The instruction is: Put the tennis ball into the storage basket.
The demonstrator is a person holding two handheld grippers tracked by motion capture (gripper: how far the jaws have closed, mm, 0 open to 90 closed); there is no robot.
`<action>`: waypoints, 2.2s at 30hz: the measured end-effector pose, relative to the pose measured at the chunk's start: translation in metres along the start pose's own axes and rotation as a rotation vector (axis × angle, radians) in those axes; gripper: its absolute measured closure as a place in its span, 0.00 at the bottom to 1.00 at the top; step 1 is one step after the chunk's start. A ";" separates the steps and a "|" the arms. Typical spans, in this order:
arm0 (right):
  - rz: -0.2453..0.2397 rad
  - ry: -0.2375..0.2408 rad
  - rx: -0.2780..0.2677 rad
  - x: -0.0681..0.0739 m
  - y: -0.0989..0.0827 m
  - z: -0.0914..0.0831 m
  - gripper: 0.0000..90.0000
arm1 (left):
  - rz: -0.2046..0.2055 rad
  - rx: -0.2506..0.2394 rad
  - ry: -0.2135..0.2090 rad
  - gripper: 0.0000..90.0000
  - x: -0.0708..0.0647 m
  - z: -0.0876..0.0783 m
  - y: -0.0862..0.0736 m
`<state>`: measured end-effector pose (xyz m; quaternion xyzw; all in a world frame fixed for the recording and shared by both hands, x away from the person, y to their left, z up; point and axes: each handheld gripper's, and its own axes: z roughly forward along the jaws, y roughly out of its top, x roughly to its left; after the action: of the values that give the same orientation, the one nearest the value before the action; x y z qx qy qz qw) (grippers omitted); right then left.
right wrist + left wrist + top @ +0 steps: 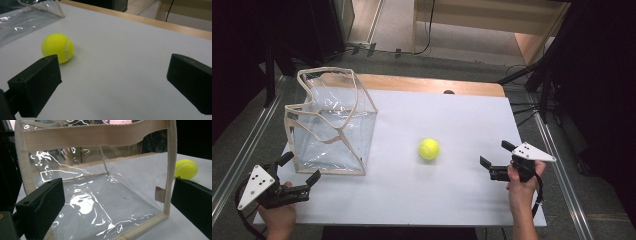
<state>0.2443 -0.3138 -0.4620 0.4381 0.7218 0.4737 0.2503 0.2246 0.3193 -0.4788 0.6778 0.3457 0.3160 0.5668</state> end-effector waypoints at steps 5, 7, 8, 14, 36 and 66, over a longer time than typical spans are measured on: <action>0.000 0.004 0.023 0.002 0.011 0.007 0.00 | -0.001 -0.001 -0.006 0.00 0.000 0.001 0.000; -0.004 0.009 0.037 0.004 0.015 0.010 0.00 | -0.004 -0.002 -0.005 0.00 0.000 0.001 0.000; -0.010 0.007 0.048 0.004 0.017 0.011 0.00 | -0.002 0.000 -0.007 0.00 0.000 0.001 0.000; -0.028 0.040 0.061 0.007 0.029 0.017 0.00 | 0.001 -0.002 -0.009 0.00 0.000 0.001 0.000; -0.110 0.125 0.170 0.032 0.068 0.053 0.00 | 0.011 0.004 -0.011 0.00 -0.003 0.000 -0.001; -0.164 0.229 0.352 0.061 0.079 0.106 0.00 | 0.013 -0.001 -0.021 0.00 -0.003 -0.001 -0.001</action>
<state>0.3279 -0.1980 -0.4329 0.3581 0.8504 0.3651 0.1240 0.2223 0.3170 -0.4794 0.6830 0.3349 0.3128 0.5687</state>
